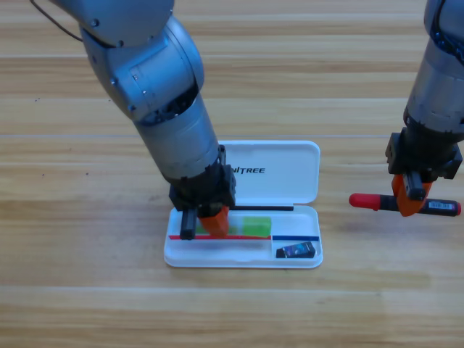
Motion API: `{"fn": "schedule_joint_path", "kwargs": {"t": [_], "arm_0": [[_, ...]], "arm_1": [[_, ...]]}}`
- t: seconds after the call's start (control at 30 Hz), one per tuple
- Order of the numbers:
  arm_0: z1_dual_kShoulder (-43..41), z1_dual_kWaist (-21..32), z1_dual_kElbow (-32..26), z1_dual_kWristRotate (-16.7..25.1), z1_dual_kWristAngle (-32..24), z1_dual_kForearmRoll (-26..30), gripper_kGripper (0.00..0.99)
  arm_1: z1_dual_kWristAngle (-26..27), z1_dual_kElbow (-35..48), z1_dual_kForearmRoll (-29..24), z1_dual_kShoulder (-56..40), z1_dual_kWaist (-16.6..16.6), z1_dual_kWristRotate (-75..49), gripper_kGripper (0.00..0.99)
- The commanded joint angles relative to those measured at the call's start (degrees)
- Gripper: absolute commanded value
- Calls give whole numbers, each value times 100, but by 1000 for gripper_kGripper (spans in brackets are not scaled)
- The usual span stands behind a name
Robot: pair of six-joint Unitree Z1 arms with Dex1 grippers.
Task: Clean up eraser and pencils
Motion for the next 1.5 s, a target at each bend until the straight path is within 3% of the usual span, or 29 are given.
{"fn": "schedule_joint_path", "kwargs": {"t": [0.03,0.43,0.5,0.53,0.6,0.63,0.67,0.9,1.13,1.37,1.5], "arm_0": [[178,-100,118,-87,-96,-79,0],[99,-100,214,-79,-104,-79,12],[99,-100,232,-70,-113,-62,183],[99,-100,241,-87,-113,-44,345],[82,-91,241,-131,-104,-26,815],[64,-91,249,-149,-104,-26,922],[55,-83,249,-158,-113,-26,968],[-24,-74,249,-123,-113,-26,990],[-789,199,364,-44,-78,334,990],[-2388,1332,654,106,-219,905,990],[-2863,2097,803,422,-368,1081,990]], "arm_1": [[98,101,84,-37,129,-29,0],[107,-22,76,59,164,-3,0],[107,-49,84,86,182,23,0],[107,-66,84,94,190,23,0],[107,-110,84,103,199,32,0],[116,-119,84,112,199,32,0],[107,-137,84,121,199,32,0],[177,-242,146,103,305,58,0],[265,-1130,612,367,832,217,0],[256,-2211,1025,1114,1289,384,0],[230,-2641,1183,1553,1465,384,0]]}}
